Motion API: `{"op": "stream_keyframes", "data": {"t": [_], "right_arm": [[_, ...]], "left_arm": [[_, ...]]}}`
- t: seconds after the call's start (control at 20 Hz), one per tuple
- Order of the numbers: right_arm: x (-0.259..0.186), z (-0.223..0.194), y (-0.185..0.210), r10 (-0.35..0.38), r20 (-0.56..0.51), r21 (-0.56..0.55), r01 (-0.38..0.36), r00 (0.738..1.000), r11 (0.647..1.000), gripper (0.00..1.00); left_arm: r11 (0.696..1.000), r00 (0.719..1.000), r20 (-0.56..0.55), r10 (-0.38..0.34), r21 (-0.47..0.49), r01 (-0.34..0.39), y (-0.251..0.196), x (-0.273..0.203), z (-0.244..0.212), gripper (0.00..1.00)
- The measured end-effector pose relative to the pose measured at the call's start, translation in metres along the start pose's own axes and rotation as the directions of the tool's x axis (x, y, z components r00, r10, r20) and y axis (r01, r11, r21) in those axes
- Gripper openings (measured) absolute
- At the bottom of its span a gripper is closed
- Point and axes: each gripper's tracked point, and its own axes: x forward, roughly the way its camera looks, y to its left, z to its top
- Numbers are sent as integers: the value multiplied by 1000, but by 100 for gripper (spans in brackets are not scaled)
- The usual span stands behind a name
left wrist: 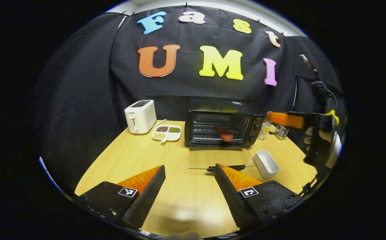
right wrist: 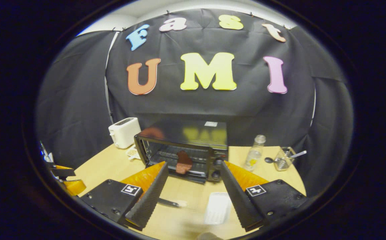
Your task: Open the electric oven with the left hand, put the food in, and close the electric oven.
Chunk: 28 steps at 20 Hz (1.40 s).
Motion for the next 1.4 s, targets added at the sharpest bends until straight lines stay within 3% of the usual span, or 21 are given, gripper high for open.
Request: {"op": "stream_keyframes", "data": {"t": [0.15,0.3,0.6,0.85,1.4], "right_arm": [[-58,10,-52,-63,36,-27,64,997,998,99],[-106,14,-94,-82,61,-22,83,995,996,100],[-171,-2,-159,-3,61,-65,7,998,998,100],[-183,-13,-193,-5,33,-66,7,999,998,100],[-157,8,-201,-168,10,69,167,986,984,100]], "left_arm": [[1000,1000,-6,-5,-5,5,-22,10,-10,95],[1000,1000,-23,-14,-6,14,-54,16,-25,95],[996,993,-81,90,21,-88,-99,16,-74,95],[995,990,-116,85,54,-79,-131,29,-97,96],[996,987,-160,10,93,5,-118,126,-117,98]]}}
